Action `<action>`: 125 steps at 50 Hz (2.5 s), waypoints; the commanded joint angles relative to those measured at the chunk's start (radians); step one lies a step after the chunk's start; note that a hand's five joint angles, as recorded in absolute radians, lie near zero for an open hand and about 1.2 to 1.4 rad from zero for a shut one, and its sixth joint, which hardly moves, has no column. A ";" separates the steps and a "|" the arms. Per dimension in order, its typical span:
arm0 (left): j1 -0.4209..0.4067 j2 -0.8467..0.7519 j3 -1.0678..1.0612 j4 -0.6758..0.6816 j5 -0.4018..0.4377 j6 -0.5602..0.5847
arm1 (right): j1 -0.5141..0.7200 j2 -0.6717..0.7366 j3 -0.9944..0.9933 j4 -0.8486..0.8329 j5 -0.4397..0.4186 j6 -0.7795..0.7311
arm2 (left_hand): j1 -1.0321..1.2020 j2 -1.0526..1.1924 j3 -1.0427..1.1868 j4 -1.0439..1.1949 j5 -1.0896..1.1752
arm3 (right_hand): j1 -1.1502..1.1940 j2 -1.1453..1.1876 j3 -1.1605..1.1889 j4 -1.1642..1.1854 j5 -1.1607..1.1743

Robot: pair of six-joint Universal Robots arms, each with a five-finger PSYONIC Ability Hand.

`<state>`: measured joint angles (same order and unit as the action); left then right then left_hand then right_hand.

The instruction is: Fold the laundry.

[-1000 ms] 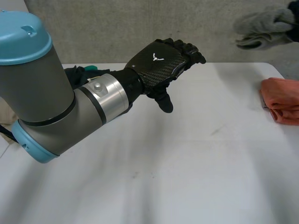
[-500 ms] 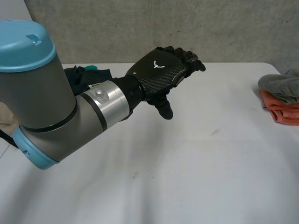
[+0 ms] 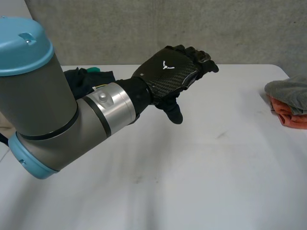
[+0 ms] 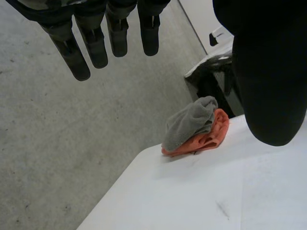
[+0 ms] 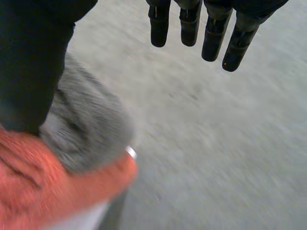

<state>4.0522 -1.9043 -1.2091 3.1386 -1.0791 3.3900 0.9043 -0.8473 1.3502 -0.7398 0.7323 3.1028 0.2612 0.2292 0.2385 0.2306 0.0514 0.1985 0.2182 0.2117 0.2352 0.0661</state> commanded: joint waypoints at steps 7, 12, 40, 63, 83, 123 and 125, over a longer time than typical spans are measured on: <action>0.008 0.056 0.002 0.004 -0.005 -0.001 | -0.113 -0.154 -0.313 0.466 0.602 -0.498 | -0.010 0.022 0.013 0.021 0.026 | -0.024 -0.044 -0.037 -0.061 -0.066; 0.019 0.065 0.010 0.018 -0.064 -0.003 | 0.108 -0.251 -0.269 0.254 0.654 -0.471 | -0.007 0.025 0.016 0.024 0.029 | -0.024 -0.044 -0.037 -0.061 -0.066; 0.596 -0.461 0.167 0.133 -0.214 0.443 | 0.766 -0.391 0.383 0.520 0.265 -0.569 | -0.033 -0.001 -0.010 -0.002 0.002 | -0.024 -0.044 -0.037 -0.061 -0.066; 0.372 -0.112 0.063 0.297 -0.211 0.152 | 0.694 -0.407 0.437 0.513 0.366 -0.604 | 1.135 1.167 1.158 1.166 1.170 | -0.024 -0.044 -0.037 -0.061 -0.066; -0.157 -0.104 -0.221 0.415 -0.122 -0.103 | 0.674 -0.484 0.379 0.527 0.490 -0.512 | -0.055 -0.023 -0.032 -0.024 -0.019 | -0.024 -0.044 -0.037 -0.061 -0.066; 0.372 -0.616 0.247 0.129 -0.251 0.483 | 0.964 -0.470 0.406 0.807 0.412 -0.530 | 0.248 0.280 0.271 0.279 0.283 | -0.024 -0.044 -0.037 -0.061 -0.066; 0.373 -0.639 0.279 0.127 -0.254 0.485 | 0.964 -0.469 0.409 0.800 0.421 -0.530 | 0.635 0.666 0.657 0.665 0.670 | -0.024 -0.044 -0.037 -0.061 -0.066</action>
<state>4.4251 -2.4663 -1.0133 3.2627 -1.3097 3.8648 1.8713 -1.3172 1.7446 0.0940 1.1230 2.5713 0.3168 0.3065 0.3101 0.3074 0.1437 0.1985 0.2182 0.2117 0.2352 0.0660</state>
